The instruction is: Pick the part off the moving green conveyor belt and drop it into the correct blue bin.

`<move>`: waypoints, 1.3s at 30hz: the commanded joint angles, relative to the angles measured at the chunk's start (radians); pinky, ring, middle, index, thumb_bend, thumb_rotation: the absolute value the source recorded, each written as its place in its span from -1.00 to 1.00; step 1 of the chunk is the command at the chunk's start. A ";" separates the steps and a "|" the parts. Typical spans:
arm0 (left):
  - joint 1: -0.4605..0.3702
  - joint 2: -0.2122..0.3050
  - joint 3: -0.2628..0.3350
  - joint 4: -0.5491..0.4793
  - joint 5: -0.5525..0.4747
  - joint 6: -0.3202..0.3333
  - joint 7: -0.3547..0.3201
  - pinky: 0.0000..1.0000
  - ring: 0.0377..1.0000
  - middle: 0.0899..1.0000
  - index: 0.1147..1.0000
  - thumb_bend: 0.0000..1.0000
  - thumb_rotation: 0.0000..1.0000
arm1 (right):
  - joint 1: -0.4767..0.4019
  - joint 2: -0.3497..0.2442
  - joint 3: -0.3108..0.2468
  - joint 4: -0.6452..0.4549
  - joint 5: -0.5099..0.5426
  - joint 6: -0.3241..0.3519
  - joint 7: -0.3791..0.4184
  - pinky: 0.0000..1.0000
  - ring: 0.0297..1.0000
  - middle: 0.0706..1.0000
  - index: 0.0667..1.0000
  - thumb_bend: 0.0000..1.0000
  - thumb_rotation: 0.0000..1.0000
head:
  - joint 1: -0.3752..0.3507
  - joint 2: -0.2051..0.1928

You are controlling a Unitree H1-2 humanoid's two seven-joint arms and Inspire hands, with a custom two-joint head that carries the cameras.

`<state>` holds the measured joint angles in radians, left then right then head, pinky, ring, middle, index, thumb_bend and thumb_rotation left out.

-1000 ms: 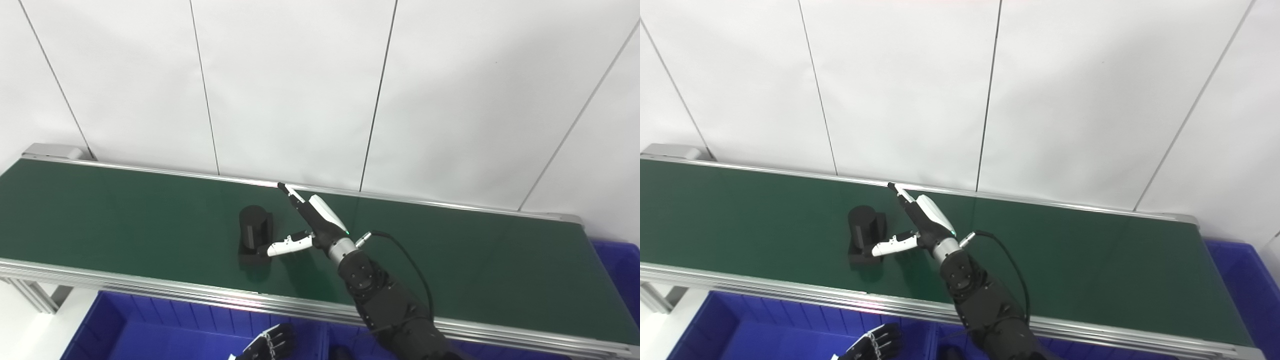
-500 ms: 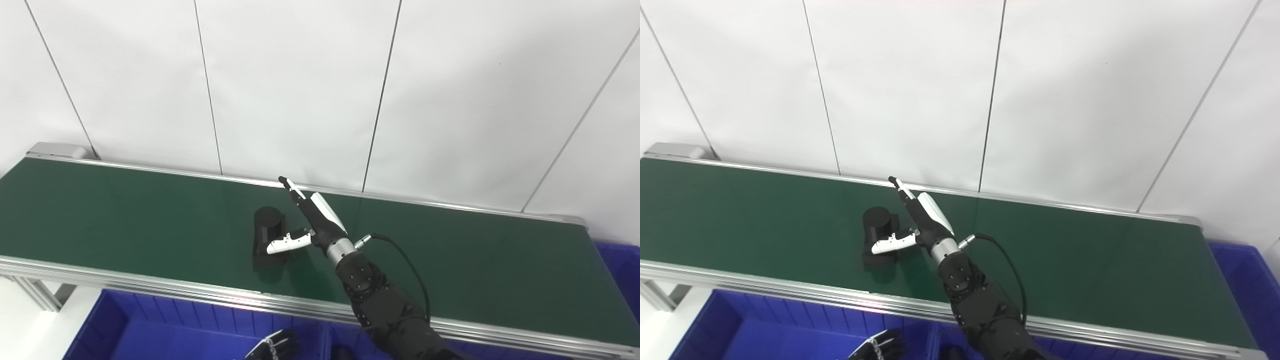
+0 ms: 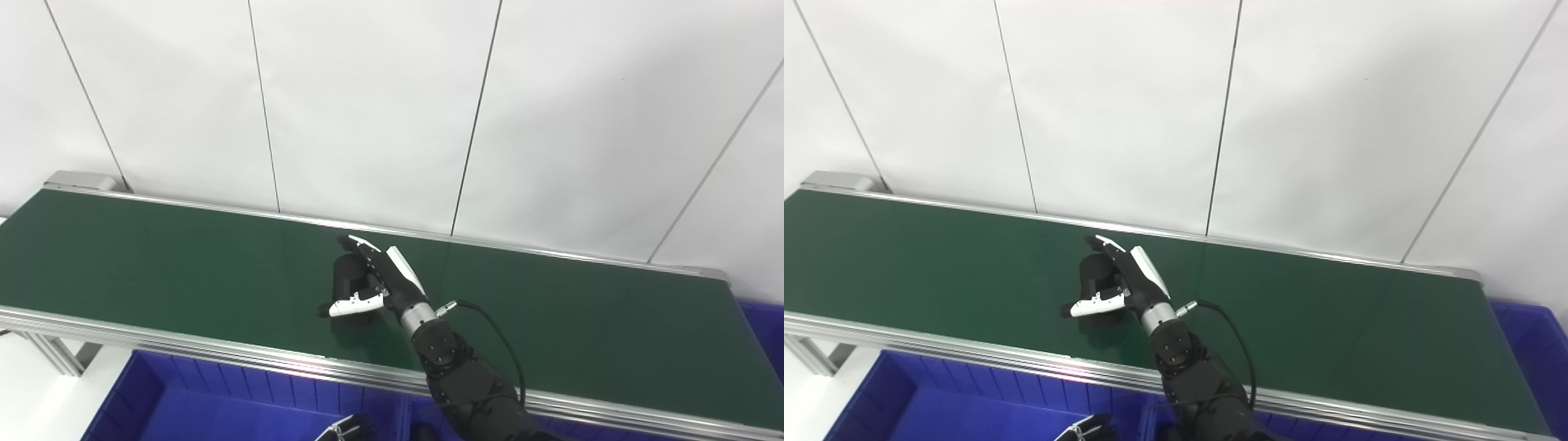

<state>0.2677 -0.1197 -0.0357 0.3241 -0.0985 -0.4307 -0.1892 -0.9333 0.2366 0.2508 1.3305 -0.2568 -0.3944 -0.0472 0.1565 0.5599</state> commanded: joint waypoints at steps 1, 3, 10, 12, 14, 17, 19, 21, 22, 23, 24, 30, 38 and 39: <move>0.000 -0.016 -0.002 -0.033 -0.005 -0.039 -0.004 0.67 0.49 0.46 0.49 0.16 -1.00 | -0.065 0.031 -0.012 0.002 0.018 -0.033 0.016 0.70 0.73 0.64 0.62 0.51 -1.00 | 0.001 -0.002; 0.003 -0.016 -0.004 -0.040 0.007 -0.039 0.003 0.64 0.48 0.45 0.49 0.16 -1.00 | -0.066 0.031 -0.013 0.012 0.021 -0.038 0.019 0.62 0.58 0.52 0.53 0.52 -1.00 | 0.000 -0.001; 0.013 -0.018 -0.013 -0.053 0.029 -0.039 0.024 0.64 0.51 0.45 0.49 0.17 -1.00 | -0.067 0.029 -0.004 0.029 0.009 -0.036 -0.008 0.08 0.05 0.12 -0.04 0.24 -1.00 | -0.007 0.003; 0.017 -0.020 -0.019 -0.062 0.033 -0.039 0.025 0.63 0.50 0.45 0.49 0.17 -1.00 | -0.062 0.025 0.010 0.027 -0.011 -0.035 -0.030 -0.03 -0.08 0.00 -0.16 0.09 -1.00 | -0.005 0.008; 0.022 -0.022 -0.023 -0.073 0.033 -0.039 0.026 0.62 0.50 0.44 0.49 0.18 -1.00 | -0.052 0.019 0.026 0.026 -0.031 -0.038 -0.066 -0.29 -0.12 -0.21 -0.34 0.04 -1.00 | -0.005 0.010; 0.026 -0.023 -0.024 -0.077 0.030 -0.039 0.028 0.63 0.50 0.43 0.49 0.18 -1.00 | -0.034 0.018 0.038 0.021 -0.052 -0.056 -0.133 -0.51 -0.14 -0.44 -0.54 0.03 -1.00 | -0.008 0.015; 0.027 -0.023 -0.024 -0.073 0.024 -0.039 0.024 0.65 0.51 0.44 0.50 0.18 -1.00 | -0.020 0.017 0.059 0.014 -0.076 -0.070 -0.192 -0.65 -0.14 -0.65 -0.71 0.02 -1.00 | -0.010 0.016; 0.027 -0.023 -0.024 -0.069 0.026 -0.039 0.025 0.67 0.52 0.45 0.50 0.17 -1.00 | -0.011 0.016 0.093 0.011 -0.114 -0.074 -0.264 -0.75 -0.15 -0.80 -0.81 0.02 -1.00 | -0.010 0.016; 0.028 -0.023 -0.025 -0.068 0.029 -0.039 0.026 0.66 0.52 0.45 0.50 0.17 -1.00 | -0.008 0.016 0.112 0.010 -0.135 -0.075 -0.304 -0.77 -0.15 -0.82 -0.83 0.02 -1.00 | -0.010 0.016; 0.028 -0.023 -0.025 -0.067 0.030 -0.039 0.027 0.66 0.52 0.45 0.50 0.17 -1.00 | -0.006 0.016 0.126 0.009 -0.149 -0.075 -0.332 -0.80 -0.15 -0.85 -0.84 0.01 -1.00 | -0.010 0.016; 0.029 -0.024 -0.025 -0.067 0.029 -0.039 0.026 0.66 0.52 0.45 0.50 0.17 -1.00 | 0.000 0.016 0.139 0.001 -0.163 -0.074 -0.371 -0.81 -0.15 -0.86 -0.85 0.01 -1.00 | -0.015 0.020; 0.020 -0.018 -0.019 -0.053 0.023 -0.039 0.020 0.66 0.51 0.46 0.50 0.20 -1.00 | 0.024 0.006 0.187 -0.076 -0.186 -0.075 -0.488 -0.91 -0.15 -0.93 -0.91 0.00 -1.00 | -0.034 0.019; 0.001 -0.013 -0.019 -0.031 -0.003 -0.039 -0.007 0.69 0.51 0.46 0.51 0.15 -1.00 | 0.070 -0.044 0.293 -0.261 -0.220 -0.076 -0.601 -0.84 -0.15 -0.87 -0.87 0.01 -1.00 | -0.050 0.017; -0.001 -0.011 -0.018 -0.031 -0.002 -0.039 -0.006 0.68 0.51 0.45 0.51 0.15 -1.00 | 0.074 -0.048 0.303 -0.276 -0.218 -0.076 -0.609 -0.83 -0.15 -0.86 -0.86 0.01 -1.00 | -0.052 0.015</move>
<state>0.2790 -0.1266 -0.0491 0.3043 -0.0934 -0.4308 -0.1802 -0.8310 0.1808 0.5425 1.1001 -0.4703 -0.4409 -0.6187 0.1043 0.5752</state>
